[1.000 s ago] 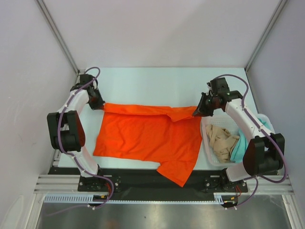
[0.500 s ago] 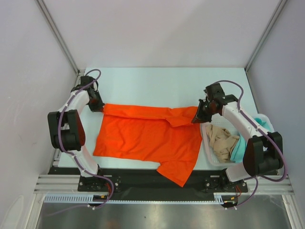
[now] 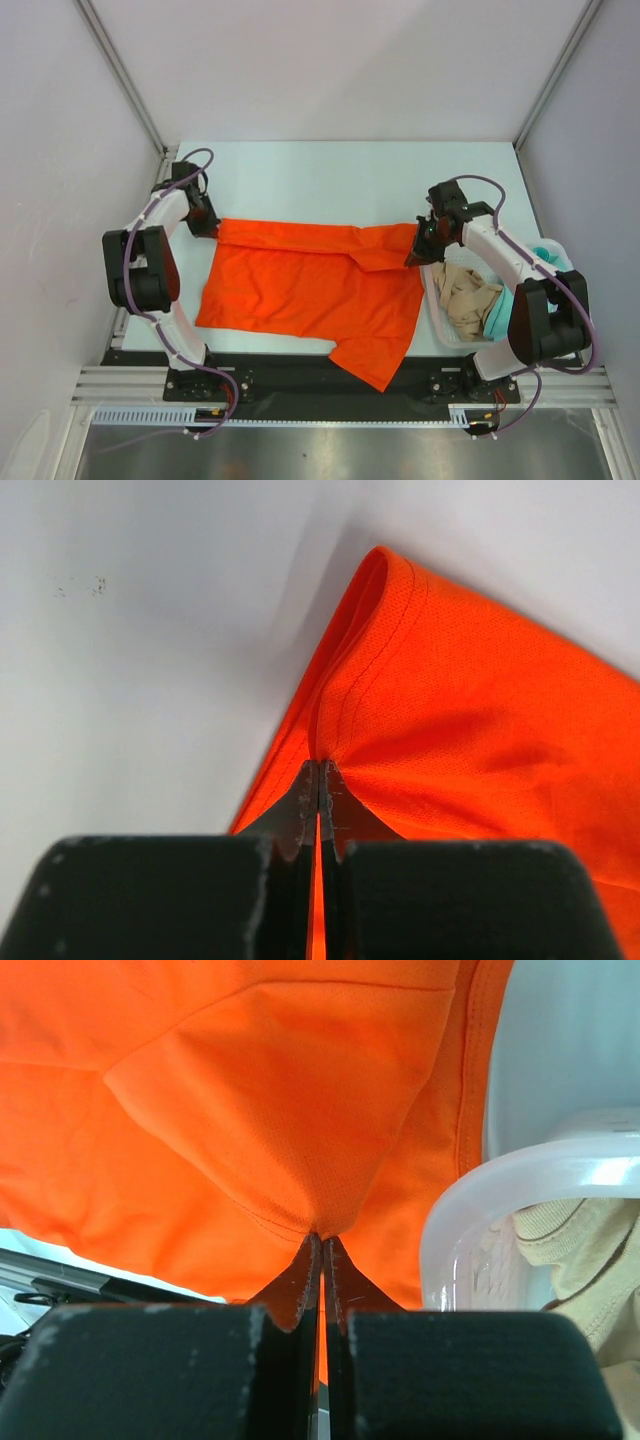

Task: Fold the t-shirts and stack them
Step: Fold the tshirt

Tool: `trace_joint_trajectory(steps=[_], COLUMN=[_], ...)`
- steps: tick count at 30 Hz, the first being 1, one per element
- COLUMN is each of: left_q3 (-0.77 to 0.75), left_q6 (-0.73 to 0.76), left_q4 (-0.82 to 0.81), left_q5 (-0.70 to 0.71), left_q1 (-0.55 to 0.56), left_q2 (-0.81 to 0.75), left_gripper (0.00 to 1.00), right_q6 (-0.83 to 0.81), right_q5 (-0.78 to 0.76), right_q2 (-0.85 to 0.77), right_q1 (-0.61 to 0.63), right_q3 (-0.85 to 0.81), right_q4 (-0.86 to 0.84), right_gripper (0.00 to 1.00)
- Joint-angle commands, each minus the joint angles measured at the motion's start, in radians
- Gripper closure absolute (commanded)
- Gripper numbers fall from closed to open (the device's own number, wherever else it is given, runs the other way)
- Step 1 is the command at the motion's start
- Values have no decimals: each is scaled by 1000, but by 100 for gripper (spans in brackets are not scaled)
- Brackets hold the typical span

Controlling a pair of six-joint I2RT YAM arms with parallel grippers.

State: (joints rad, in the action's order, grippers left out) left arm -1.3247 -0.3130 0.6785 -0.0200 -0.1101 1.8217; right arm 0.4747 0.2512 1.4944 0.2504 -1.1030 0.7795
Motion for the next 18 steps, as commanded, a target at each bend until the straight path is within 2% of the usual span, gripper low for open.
trace_joint_trajectory(steps=[1,18], left_q3=[2,4], left_q6=[12,22], left_q4=[-11,-22], left_q5=[17,58], left_q1=[-10,-10], left_q2=[19,53], left_gripper=[100,100], right_q6=[-11,41], right_q5=[-9,2], right_q2=[-11,-14], right_q1=[4,35], right_q3=[14,71], right_q4=[6,-32], right_gripper=[100,100])
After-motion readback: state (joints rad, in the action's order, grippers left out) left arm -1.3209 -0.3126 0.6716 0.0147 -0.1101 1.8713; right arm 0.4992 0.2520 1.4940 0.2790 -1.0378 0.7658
